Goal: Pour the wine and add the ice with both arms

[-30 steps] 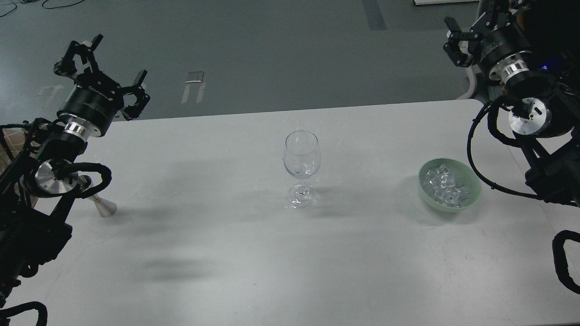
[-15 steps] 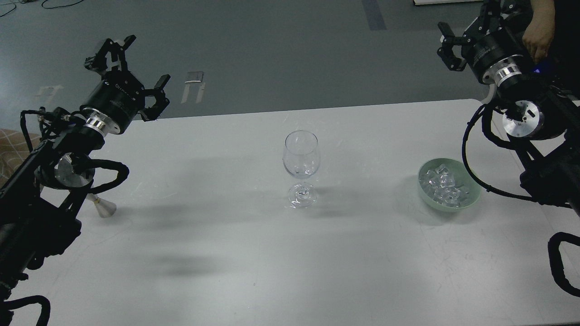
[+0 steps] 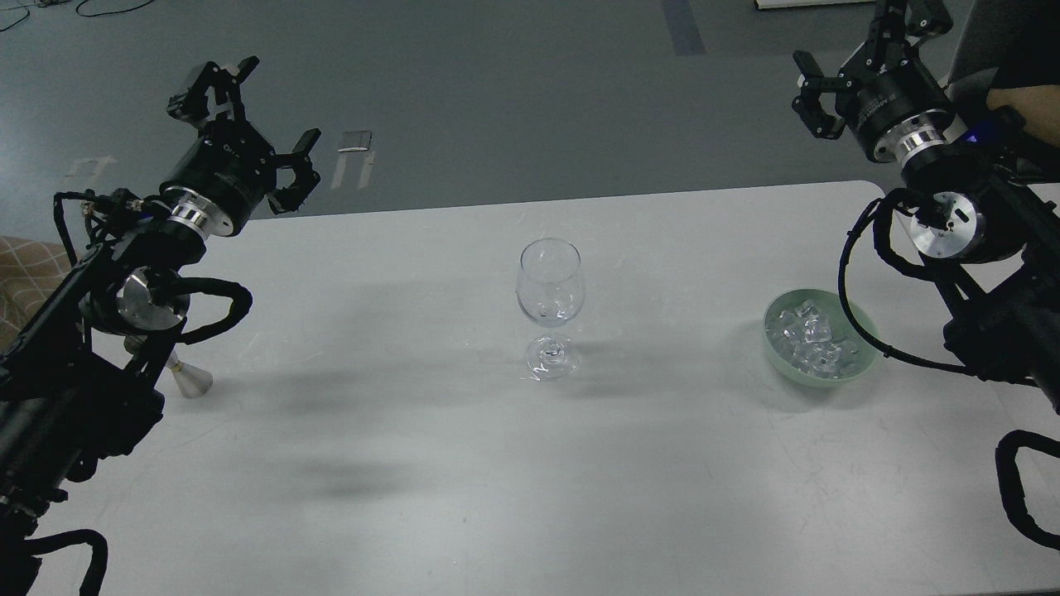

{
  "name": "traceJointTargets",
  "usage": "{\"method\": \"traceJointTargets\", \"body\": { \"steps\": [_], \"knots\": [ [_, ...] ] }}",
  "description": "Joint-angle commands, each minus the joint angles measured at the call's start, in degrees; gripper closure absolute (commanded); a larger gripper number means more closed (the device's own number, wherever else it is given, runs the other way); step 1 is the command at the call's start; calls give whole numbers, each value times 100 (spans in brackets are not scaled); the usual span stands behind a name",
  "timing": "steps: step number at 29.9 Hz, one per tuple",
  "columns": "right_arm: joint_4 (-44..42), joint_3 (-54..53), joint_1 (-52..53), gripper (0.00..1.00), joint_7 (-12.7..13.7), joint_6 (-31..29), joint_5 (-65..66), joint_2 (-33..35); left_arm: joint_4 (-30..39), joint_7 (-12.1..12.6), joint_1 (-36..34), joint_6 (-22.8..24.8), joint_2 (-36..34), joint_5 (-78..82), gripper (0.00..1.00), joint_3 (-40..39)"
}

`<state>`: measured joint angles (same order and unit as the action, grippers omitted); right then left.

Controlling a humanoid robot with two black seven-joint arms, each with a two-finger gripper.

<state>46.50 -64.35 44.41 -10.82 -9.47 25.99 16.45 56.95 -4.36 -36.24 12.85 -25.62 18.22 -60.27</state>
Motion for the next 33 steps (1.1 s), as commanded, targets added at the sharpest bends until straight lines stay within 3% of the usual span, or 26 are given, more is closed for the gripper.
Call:
{"method": "traceJointTargets", "body": {
  "steps": [1, 6, 13, 17, 20, 23, 25, 28, 33],
  "knots": [
    [-1, 1, -2, 0, 10, 51, 11, 16, 0, 145, 3, -20, 4, -99, 1, -20],
    [-10, 10, -2, 0, 10, 103, 20, 16, 385, 620, 134, -247, -197, -475, 1, -134],
    [-10, 10, -2, 0, 19, 130, 28, 16, 1265, 656, 951, -415, -1120, -1741, 1, -450],
    [-10, 106, -2, 0, 19, 156, 28, 25, 2073, 656, 2014, -442, -1586, -2541, 1, -1328],
    [-18, 115, -20, 0, 124, 156, 20, 16, 2810, 673, 3250, -581, -1736, -3033, 3, -2301],
    [-18, 133, -46, 0, 151, 156, 28, -27, 3338, 813, 4236, -1063, -1666, -3105, 4, -3006],
    [-27, 168, -46, 0, 160, 156, 28, -62, 3514, 936, 4500, -1300, -1587, -3122, 4, -3174],
    [-36, 229, -29, 0, 160, 156, 28, -89, 3892, 1051, 5168, -1907, -1044, -3158, 4, -3779],
    [-36, 230, -38, 0, 168, 156, 46, -98, 4298, 1596, 5803, -2059, -76, -3149, 2, -4432]
  ]
}}
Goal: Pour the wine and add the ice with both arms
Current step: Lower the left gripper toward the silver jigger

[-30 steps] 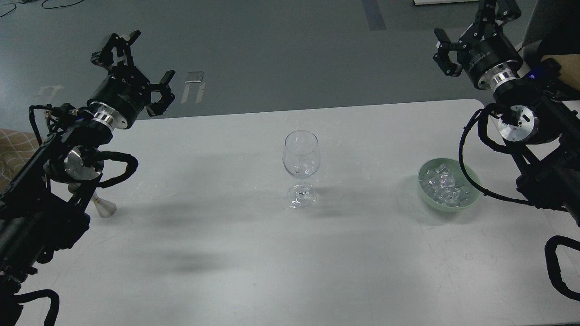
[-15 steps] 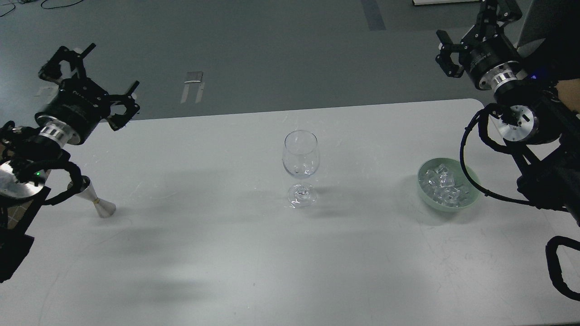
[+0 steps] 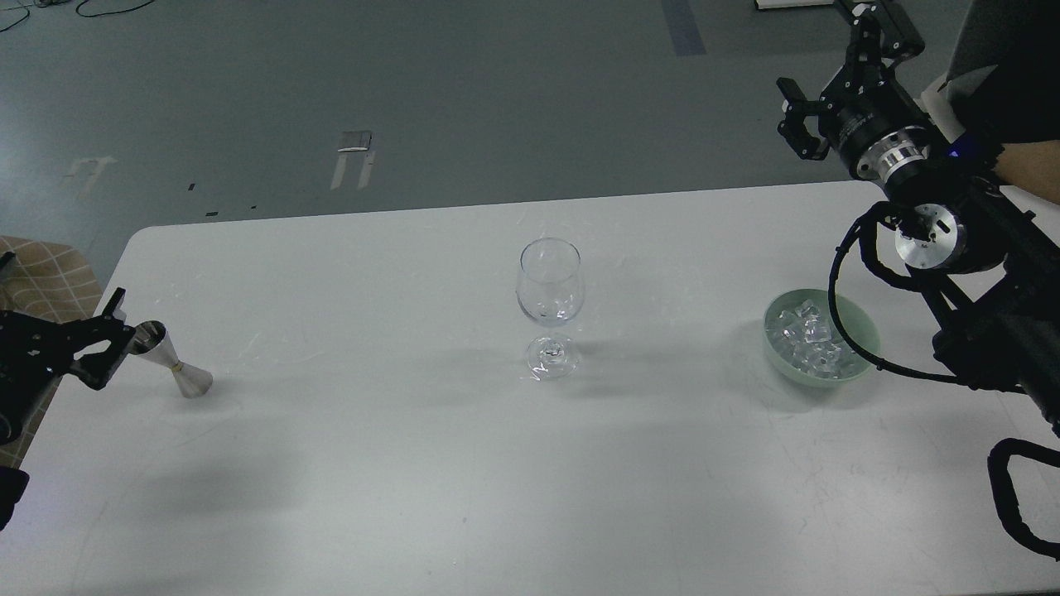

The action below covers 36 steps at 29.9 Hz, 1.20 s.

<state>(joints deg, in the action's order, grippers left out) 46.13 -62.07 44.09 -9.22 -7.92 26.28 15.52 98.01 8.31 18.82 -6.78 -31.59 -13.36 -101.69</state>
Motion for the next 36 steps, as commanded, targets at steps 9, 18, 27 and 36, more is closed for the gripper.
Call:
{"method": "traceJointTargets", "body": {
  "steps": [9, 18, 27, 36],
  "knots": [
    [1, 2, -5, 0, 78, 9, 18, 4, 192, 461, 421, -1113, 1208, 53, 4, -246],
    [1, 11, 3, 0, 87, 18, 26, 13, -211, 592, 185, -1046, 1313, 132, 2, -27],
    [1, 11, -14, 0, 113, 18, 62, 21, -1028, 593, -439, -588, 1533, 176, 2, 246],
    [1, 20, -14, 0, 113, 27, 88, 21, -1776, 549, -783, -570, 1648, 510, 2, 282]
  ]
}}
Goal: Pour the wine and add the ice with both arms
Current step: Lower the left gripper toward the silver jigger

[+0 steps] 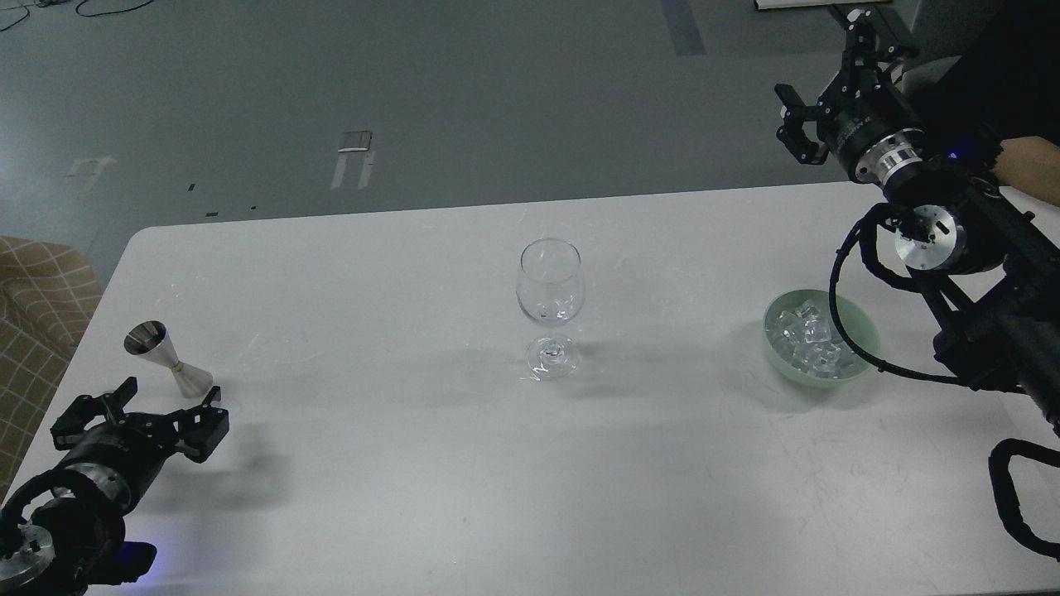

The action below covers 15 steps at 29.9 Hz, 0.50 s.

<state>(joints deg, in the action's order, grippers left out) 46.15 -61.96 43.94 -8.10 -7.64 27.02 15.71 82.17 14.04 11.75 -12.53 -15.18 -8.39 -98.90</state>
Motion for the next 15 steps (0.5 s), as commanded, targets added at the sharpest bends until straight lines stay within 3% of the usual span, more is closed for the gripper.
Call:
{"method": "traceJointTargets", "body": {
  "steps": [1, 15],
  "knots": [
    [0, 0, 0, 0, 1, 0, 14, 3, -236, -25, -102, 5, 6, 21, 2, 2],
    [0, 8, 0, 0, 1, 0, 22, 3, -1035, 19, -752, 251, 6, 13, 1, 2]
  ]
}}
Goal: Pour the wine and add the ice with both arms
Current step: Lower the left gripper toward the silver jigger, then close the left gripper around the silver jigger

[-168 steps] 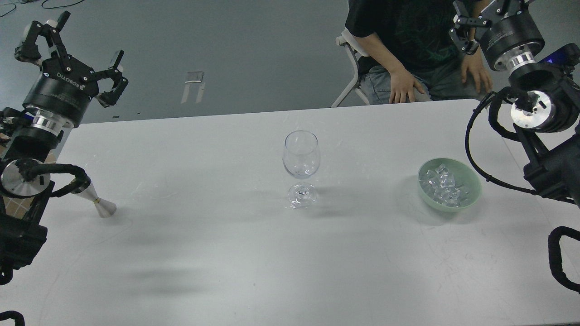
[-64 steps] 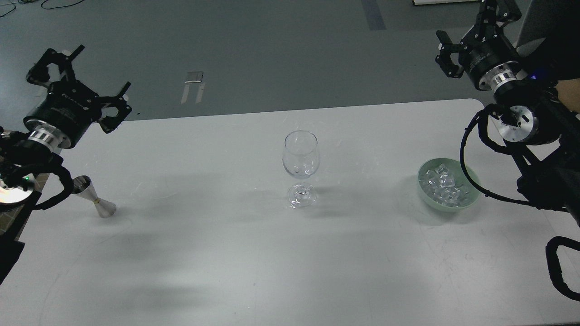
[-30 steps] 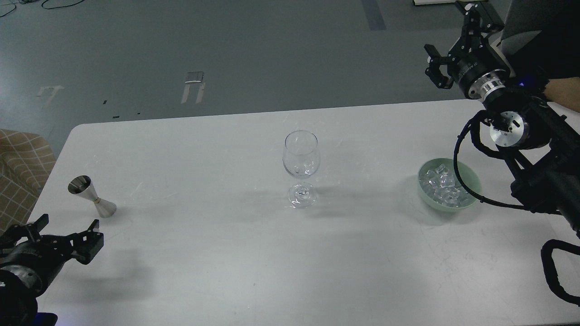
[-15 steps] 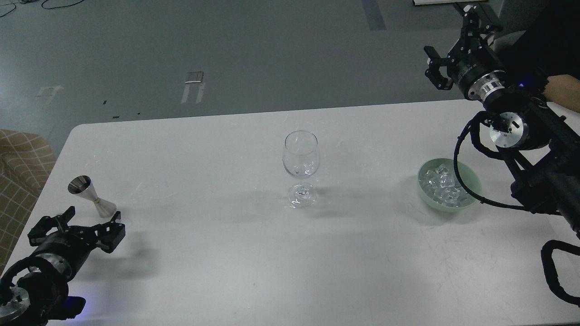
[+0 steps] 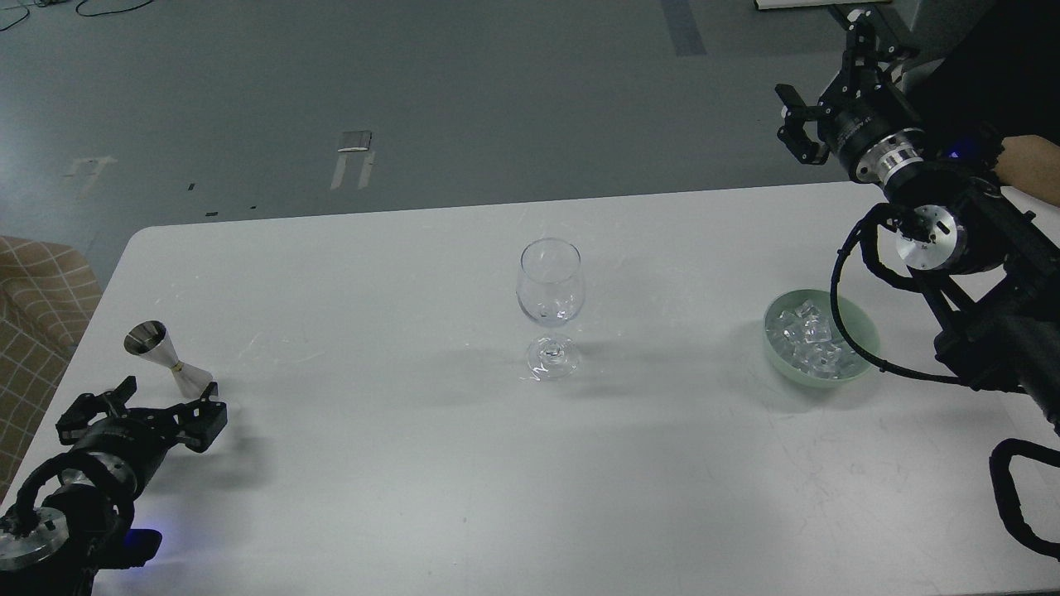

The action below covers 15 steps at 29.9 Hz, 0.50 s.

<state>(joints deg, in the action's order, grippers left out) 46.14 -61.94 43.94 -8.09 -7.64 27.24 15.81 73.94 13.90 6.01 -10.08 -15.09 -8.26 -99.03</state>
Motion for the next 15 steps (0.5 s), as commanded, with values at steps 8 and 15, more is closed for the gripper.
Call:
{"method": "traceJointTargets", "body": {
  "steps": [8, 15],
  "knots": [
    [0, 6, 0, 0, 0, -1, 0, 27, -581, -37, -468, 14, -3, 8, 1, 24],
    [0, 6, 0, 0, 0, -1, 18, 27, -890, -45, -635, 287, -47, 17, 2, 33]
  ]
}}
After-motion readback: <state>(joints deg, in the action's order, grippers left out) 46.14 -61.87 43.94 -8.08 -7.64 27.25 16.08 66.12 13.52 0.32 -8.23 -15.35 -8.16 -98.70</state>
